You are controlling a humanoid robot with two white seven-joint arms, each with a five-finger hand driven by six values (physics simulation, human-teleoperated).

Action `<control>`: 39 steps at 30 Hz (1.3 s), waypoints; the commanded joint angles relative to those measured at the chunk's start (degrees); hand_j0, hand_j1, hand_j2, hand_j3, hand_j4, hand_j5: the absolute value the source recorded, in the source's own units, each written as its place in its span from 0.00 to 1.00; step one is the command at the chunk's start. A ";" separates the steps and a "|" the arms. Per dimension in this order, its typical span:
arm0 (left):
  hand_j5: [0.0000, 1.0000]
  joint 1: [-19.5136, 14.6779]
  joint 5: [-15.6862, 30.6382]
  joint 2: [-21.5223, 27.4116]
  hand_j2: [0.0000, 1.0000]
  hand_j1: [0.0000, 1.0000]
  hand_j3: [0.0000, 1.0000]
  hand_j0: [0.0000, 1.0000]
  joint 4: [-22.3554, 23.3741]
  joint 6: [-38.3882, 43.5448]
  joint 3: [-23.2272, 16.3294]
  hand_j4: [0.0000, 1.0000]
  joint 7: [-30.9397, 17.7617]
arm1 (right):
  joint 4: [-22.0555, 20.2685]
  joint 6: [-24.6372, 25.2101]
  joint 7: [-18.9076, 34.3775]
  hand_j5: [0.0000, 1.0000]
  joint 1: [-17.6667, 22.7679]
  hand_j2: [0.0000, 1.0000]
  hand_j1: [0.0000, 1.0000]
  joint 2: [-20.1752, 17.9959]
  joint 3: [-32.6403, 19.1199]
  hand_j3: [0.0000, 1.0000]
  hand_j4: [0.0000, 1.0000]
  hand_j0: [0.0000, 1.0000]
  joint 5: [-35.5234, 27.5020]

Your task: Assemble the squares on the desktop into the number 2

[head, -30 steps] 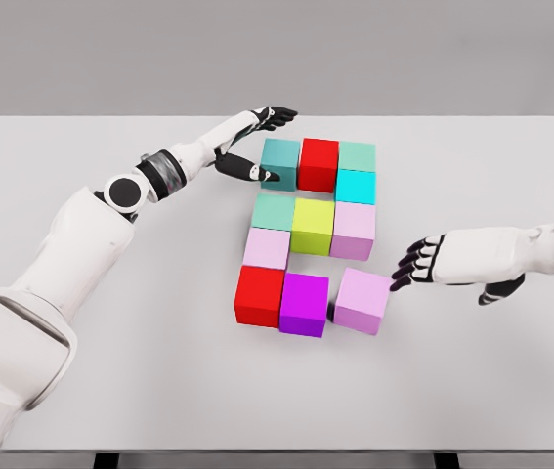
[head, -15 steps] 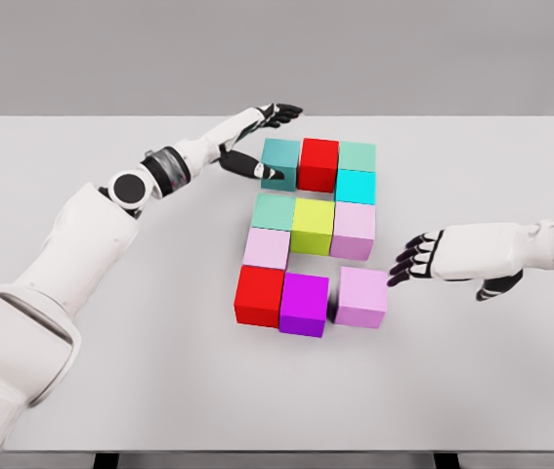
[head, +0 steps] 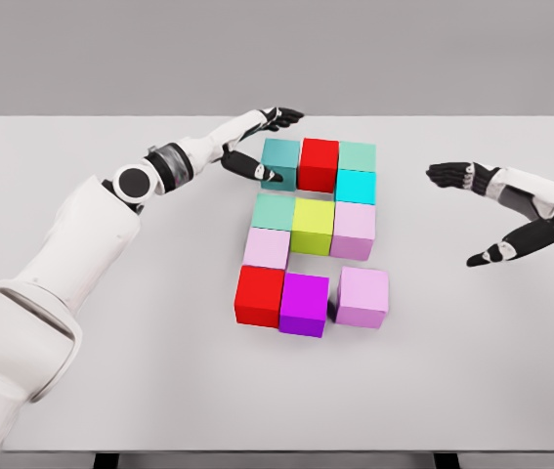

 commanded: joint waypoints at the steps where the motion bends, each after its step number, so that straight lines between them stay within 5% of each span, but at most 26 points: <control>1: 0.91 -0.17 -1.04 -0.03 0.91 0.91 0.91 0.91 -0.07 1.67 0.23 0.91 0.11 | -3.85 5.02 -0.01 1.00 -0.26 1.00 1.00 0.40 0.77 1.00 1.00 1.00 -10.77; 2: 0.91 -0.35 -1.39 -0.03 0.91 0.91 0.91 0.91 -0.07 2.11 0.23 0.91 0.11 | -2.98 7.30 -0.01 1.00 -0.53 1.00 1.00 0.66 -1.68 1.00 1.00 1.00 -10.77; 3: 0.90 -0.44 -2.44 -0.03 0.90 0.90 0.90 0.90 -0.07 2.29 0.40 0.90 0.11 | 1.94 13.36 -0.01 1.00 -0.61 1.00 1.00 1.98 -9.59 1.00 1.00 1.00 -9.81; 5: 0.90 -0.88 -2.71 -0.03 0.90 0.90 0.90 0.90 -0.07 2.38 0.40 0.90 0.11 | 4.93 17.33 -0.01 1.00 -0.97 1.00 1.00 2.42 -13.12 1.00 1.00 1.00 -10.07; 7: 0.90 -1.32 -3.58 -0.03 0.90 0.90 0.90 0.90 -0.07 2.38 0.40 0.90 0.11 | 6.34 25.32 -0.01 1.00 -2.55 1.00 1.00 2.95 -19.09 1.00 1.00 1.00 -19.46; 8: 0.90 -1.41 -3.85 -0.03 0.90 0.90 0.90 0.90 -0.07 2.38 0.40 0.90 0.11 | 9.49 26.56 -0.01 1.00 -4.39 1.00 1.00 4.00 -23.83 1.00 1.00 1.00 -16.24; 10: 0.90 -1.58 -3.94 -0.03 0.90 0.90 0.90 0.90 -0.07 2.38 0.40 0.90 0.20 | 23.02 25.77 -0.01 1.00 -7.73 1.00 1.00 7.08 -27.80 1.00 1.00 1.00 -1.04; 11: 0.90 -1.67 -4.90 -0.12 0.90 0.90 0.90 0.90 -0.07 2.38 0.49 0.90 0.11 | 27.88 21.12 -0.01 1.00 -8.61 1.00 1.00 8.49 -28.15 1.00 1.00 1.00 5.74; 12: 0.90 -1.85 -5.08 -0.12 0.90 0.90 0.90 0.90 -0.07 2.46 0.49 0.90 0.20 | 26.04 19.53 -0.01 1.00 -8.00 1.00 1.00 8.14 -28.15 1.00 1.00 1.00 6.54; 13: 0.90 -1.93 -5.08 -0.12 0.90 0.90 0.90 0.90 -0.07 2.46 0.40 0.90 0.20 | 19.72 19.70 -0.01 1.00 -7.47 1.00 1.00 7.52 -28.06 1.00 1.00 1.00 4.27; 15: 0.90 -1.93 -5.78 -0.12 0.90 0.90 0.90 0.90 -0.07 2.46 0.40 0.90 0.20 | 7.50 19.70 -0.01 1.00 -0.97 1.00 1.00 2.43 -26.66 1.00 1.00 1.00 -8.21; 19: 0.90 -1.93 -7.10 -0.56 0.90 0.90 0.90 0.90 -0.07 2.81 0.31 0.90 0.20 | -5.08 18.74 -0.01 1.00 1.40 1.00 1.00 0.05 -16.02 1.00 1.00 1.00 -9.36; 25: 0.90 -2.20 -8.51 -0.56 0.90 0.90 0.90 0.90 -0.15 4.13 0.40 0.90 0.20 | -5.79 13.02 -0.01 1.00 4.48 1.00 1.00 -2.93 -12.77 1.00 1.00 1.00 -8.57; 30: 0.90 -2.90 -10.09 -0.82 0.90 0.90 0.90 0.90 -0.15 5.36 0.49 0.90 0.20 | -6.49 5.73 -0.01 1.00 6.33 1.00 1.00 -5.84 -6.89 1.00 1.00 1.00 -0.93; 39: 0.90 -3.34 -11.23 -1.35 0.90 0.90 0.90 0.90 -0.15 6.95 0.49 0.90 0.29 | -10.79 3.00 -0.01 1.00 6.33 1.00 1.00 -5.31 0.94 1.00 1.00 1.00 2.85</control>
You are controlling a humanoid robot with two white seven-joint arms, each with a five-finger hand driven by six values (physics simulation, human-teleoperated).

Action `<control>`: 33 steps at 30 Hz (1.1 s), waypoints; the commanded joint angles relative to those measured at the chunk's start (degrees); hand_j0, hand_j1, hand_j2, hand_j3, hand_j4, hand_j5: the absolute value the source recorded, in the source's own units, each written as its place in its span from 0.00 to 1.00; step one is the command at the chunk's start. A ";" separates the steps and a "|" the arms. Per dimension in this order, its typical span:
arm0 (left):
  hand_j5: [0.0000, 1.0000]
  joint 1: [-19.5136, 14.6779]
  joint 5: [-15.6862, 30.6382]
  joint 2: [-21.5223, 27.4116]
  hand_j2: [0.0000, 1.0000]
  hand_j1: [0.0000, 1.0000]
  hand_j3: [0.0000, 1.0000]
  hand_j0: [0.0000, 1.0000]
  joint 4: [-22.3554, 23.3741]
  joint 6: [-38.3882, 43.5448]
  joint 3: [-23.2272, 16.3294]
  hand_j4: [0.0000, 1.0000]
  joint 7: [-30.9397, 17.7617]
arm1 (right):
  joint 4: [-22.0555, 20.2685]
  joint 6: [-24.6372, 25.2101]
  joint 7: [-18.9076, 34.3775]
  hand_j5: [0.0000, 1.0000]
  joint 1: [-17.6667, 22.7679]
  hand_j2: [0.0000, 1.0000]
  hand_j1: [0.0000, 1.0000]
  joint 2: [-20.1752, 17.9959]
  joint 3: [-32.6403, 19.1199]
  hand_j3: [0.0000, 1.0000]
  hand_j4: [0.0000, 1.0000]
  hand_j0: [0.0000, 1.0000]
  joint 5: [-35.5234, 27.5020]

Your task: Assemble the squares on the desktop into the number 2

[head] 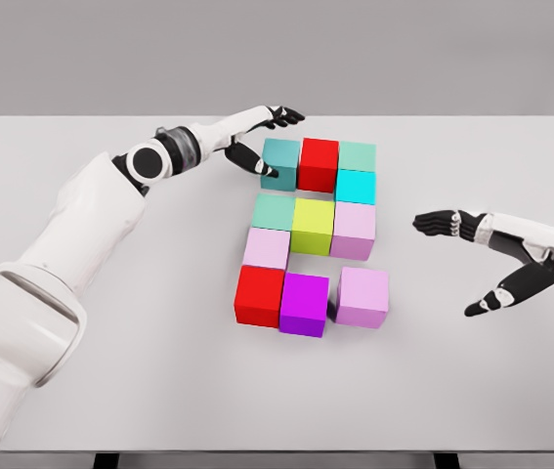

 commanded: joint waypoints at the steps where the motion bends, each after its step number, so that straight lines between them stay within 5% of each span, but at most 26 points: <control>1: 0.90 -0.09 0.04 -0.12 0.90 0.90 0.90 0.90 -0.06 0.53 0.23 0.90 0.04 | -1.06 -0.34 -0.01 1.00 0.00 1.00 1.00 0.17 1.47 1.00 1.00 1.00 0.67; 9: 0.89 -0.70 -1.46 -0.56 0.89 0.89 0.89 0.89 -0.06 0.71 0.23 0.89 0.04 | -1.06 -0.34 -0.01 1.00 -0.18 1.00 1.00 1.05 2.52 1.00 1.00 1.00 1.02; 19: 0.90 -0.88 -2.42 -0.65 0.90 0.90 0.90 0.90 -0.06 1.68 0.23 0.90 -0.05 | 5.97 -0.17 -0.01 1.00 -0.26 1.00 1.00 7.90 2.70 1.00 1.00 1.00 3.40; 33: 0.90 -0.88 -2.42 -0.47 0.90 0.90 0.90 0.90 -0.41 1.24 0.23 0.90 -0.05 | 5.79 -0.34 -0.01 1.00 -0.18 1.00 1.00 9.31 4.63 1.00 1.00 1.00 4.98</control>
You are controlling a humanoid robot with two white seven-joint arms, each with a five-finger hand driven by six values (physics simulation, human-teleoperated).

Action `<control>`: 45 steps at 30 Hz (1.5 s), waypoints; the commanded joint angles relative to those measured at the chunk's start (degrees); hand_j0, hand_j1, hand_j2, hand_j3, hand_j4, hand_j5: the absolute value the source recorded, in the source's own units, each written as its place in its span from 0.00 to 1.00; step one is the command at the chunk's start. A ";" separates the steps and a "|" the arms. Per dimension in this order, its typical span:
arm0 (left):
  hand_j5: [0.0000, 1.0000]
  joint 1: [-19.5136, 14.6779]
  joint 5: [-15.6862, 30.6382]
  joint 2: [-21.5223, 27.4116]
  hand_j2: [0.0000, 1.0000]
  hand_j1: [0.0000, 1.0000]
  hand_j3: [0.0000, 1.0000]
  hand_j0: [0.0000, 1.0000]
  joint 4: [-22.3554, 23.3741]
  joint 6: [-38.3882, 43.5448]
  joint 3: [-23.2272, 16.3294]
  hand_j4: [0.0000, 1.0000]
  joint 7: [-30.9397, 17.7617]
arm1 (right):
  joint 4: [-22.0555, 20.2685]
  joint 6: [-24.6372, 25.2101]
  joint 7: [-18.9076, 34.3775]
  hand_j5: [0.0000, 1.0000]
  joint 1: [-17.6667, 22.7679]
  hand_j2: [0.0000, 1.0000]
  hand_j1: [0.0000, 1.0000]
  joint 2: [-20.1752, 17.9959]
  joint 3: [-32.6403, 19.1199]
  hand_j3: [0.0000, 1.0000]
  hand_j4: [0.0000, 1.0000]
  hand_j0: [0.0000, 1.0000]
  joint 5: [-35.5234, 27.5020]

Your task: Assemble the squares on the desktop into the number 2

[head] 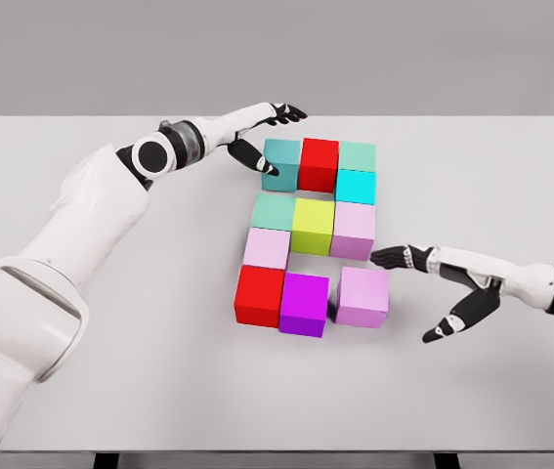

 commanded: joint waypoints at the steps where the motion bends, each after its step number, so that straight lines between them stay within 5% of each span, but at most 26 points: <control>1: 0.90 0.09 0.32 -0.02 0.90 0.90 0.90 0.90 -0.15 0.07 0.24 0.90 0.02 | -0.12 0.05 0.00 1.00 0.00 1.00 1.00 0.14 0.36 1.00 1.00 1.00 -0.33; 13: 0.90 0.44 0.23 -0.10 0.90 0.90 0.90 0.90 -0.06 0.15 -0.11 0.90 0.02 | -2.93 0.05 0.00 1.00 0.62 1.00 1.00 0.05 0.71 1.00 1.00 1.00 -0.33; 26: 0.90 0.53 -0.56 -0.19 0.90 0.90 0.90 0.90 0.21 0.51 -0.11 0.90 0.02 | -0.82 0.14 0.00 1.00 0.53 1.00 1.00 -0.30 -3.24 1.00 1.00 1.00 -1.12; 31: 0.90 0.53 -1.00 -0.19 0.90 0.90 0.90 0.90 0.21 0.51 -0.11 0.90 0.02 | -8.72 -3.02 0.00 1.00 3.77 1.00 1.00 -11.37 -2.63 1.00 1.00 1.00 -0.77; 34: 0.90 0.53 -1.09 -0.19 0.90 0.90 0.90 0.90 0.21 0.51 -0.11 0.90 0.02 | -12.60 -4.36 0.00 1.00 7.47 1.00 1.00 -14.37 -2.63 1.00 1.00 1.00 -0.60; 45: 0.90 0.53 -1.00 -0.63 0.90 0.90 0.90 0.90 0.29 2.97 -0.02 0.90 0.02 | -9.00 -4.36 0.00 1.00 8.44 1.00 1.00 -10.94 -2.01 1.00 1.00 1.00 -0.42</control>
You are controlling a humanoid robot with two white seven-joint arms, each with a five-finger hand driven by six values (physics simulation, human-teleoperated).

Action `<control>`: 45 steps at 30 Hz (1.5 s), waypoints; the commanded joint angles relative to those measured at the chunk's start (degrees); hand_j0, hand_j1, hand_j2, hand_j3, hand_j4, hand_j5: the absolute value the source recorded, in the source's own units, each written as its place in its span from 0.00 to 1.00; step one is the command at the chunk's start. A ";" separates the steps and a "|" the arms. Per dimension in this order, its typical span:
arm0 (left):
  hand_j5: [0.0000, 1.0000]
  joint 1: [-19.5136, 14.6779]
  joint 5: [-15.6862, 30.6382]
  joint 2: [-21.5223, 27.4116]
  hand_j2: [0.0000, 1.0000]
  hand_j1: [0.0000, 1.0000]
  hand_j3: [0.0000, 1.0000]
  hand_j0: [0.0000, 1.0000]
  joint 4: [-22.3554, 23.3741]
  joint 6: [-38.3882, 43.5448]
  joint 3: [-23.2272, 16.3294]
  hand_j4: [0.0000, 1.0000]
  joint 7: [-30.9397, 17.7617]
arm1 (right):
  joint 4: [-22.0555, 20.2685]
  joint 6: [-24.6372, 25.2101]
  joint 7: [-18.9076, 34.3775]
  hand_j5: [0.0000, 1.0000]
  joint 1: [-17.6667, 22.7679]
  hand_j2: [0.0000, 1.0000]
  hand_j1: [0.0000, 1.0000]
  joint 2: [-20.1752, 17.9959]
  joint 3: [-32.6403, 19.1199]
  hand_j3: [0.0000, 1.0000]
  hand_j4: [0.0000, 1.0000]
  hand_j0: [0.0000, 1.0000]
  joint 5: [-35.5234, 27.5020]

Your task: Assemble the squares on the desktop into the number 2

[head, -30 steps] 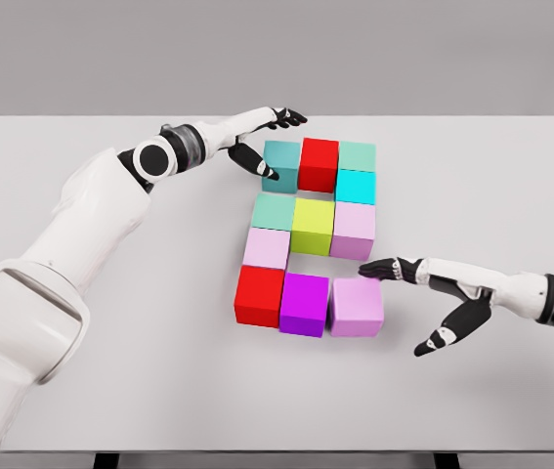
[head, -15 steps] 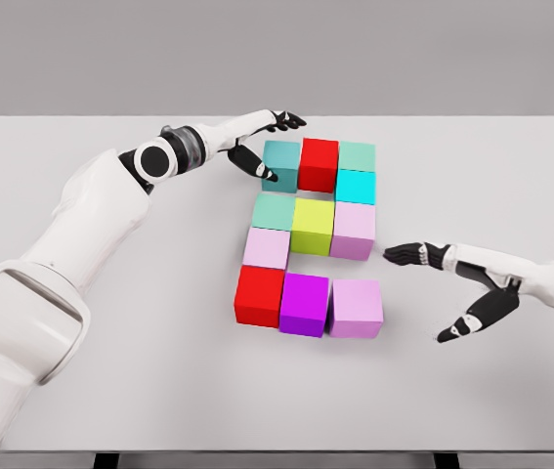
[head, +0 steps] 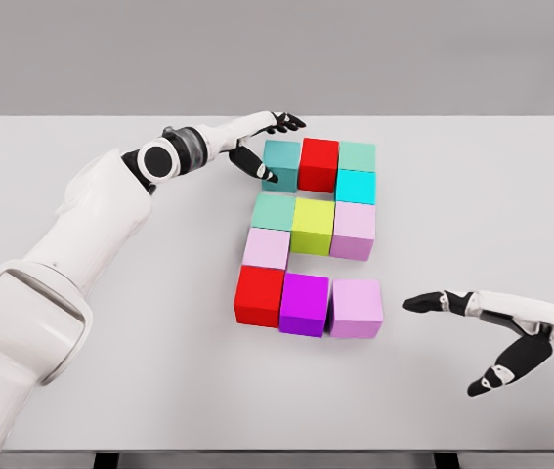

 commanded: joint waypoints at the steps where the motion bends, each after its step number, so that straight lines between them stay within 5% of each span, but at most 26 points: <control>1: 0.90 -0.09 0.23 -0.05 0.90 0.90 0.90 0.90 -0.04 0.69 0.24 0.90 0.03 | 1.40 0.05 0.00 1.00 0.00 1.00 1.00 2.51 0.29 1.00 1.00 1.00 -0.32; 9: 0.90 -0.44 0.23 -0.14 0.90 0.90 0.90 0.90 -0.04 1.40 0.33 0.90 0.12 | 4.30 0.05 0.00 1.00 0.00 1.00 1.00 4.27 0.81 1.00 1.00 1.00 -0.14; 45: 0.91 0.00 -0.03 -1.19 0.91 0.91 0.91 0.91 -0.22 2.80 0.24 0.91 2.58 | 1.49 0.05 0.00 1.00 0.09 1.00 1.00 5.76 1.25 1.00 1.00 1.00 -0.14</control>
